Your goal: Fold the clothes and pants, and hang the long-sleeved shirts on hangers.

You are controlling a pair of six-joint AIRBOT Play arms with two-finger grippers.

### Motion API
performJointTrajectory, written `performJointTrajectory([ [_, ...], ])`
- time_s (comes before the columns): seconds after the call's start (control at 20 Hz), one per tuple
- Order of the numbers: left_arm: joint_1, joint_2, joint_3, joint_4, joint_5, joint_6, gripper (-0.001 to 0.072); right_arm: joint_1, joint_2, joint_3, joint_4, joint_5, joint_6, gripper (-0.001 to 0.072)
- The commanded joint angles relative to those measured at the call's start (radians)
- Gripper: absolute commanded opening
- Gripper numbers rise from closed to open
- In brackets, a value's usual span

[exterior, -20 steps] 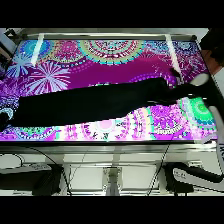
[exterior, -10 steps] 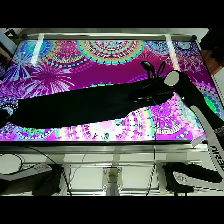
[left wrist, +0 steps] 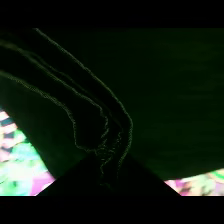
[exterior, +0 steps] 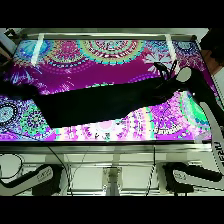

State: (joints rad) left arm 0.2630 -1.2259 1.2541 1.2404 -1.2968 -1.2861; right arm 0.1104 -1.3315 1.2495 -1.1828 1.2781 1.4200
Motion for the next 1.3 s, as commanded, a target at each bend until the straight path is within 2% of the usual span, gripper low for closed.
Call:
performJointTrajectory([
  [0.0, -0.342, -0.046, 0.093, 0.013, -0.006, -0.185, 0.0033, -0.055, 0.000, 0.001, -0.034, 0.017, -0.028, 0.0548],
  [0.2, -0.676, -0.242, 0.151, 0.011, 0.026, -0.289, 0.0033, -0.100, 0.000, 0.001, -0.047, 0.040, -0.054, 0.0548],
  [0.45, -0.914, -0.500, 0.230, -0.018, 0.187, -0.373, 0.0034, -0.144, 0.000, 0.001, -0.055, 0.089, -0.070, 0.0548],
  [0.6, -0.944, -0.569, 0.251, -0.113, 0.209, -0.376, 0.0034, -0.148, 0.000, 0.001, -0.056, 0.102, -0.073, 0.0549],
  [0.8, -0.935, -0.573, 0.258, -0.127, 0.221, -0.383, 0.0034, -0.148, 0.000, 0.001, -0.053, 0.091, -0.076, 0.0549],
  [0.95, -0.941, -0.572, 0.272, -0.166, 0.314, -0.382, 0.0034, -0.148, 0.000, 0.001, -0.052, 0.090, -0.076, 0.0549],
  [1.05, -0.940, -0.574, 0.272, -0.184, 0.324, -0.382, 0.0035, -0.148, 0.000, 0.001, -0.052, 0.095, -0.076, 0.0549],
  [1.1, -0.940, -0.575, 0.272, -0.184, 0.310, -0.382, 0.0046, -0.148, 0.000, 0.001, -0.052, 0.095, -0.076, 0.0549],
  [1.2, -0.940, -0.566, 0.272, -0.204, 0.283, -0.325, 0.0198, -0.148, 0.000, 0.001, -0.052, 0.094, -0.076, 0.0550],
  [1.25, -0.939, -0.558, 0.272, -0.231, 0.284, -0.294, 0.0197, -0.148, 0.000, 0.001, -0.052, 0.093, -0.076, 0.0549],
])
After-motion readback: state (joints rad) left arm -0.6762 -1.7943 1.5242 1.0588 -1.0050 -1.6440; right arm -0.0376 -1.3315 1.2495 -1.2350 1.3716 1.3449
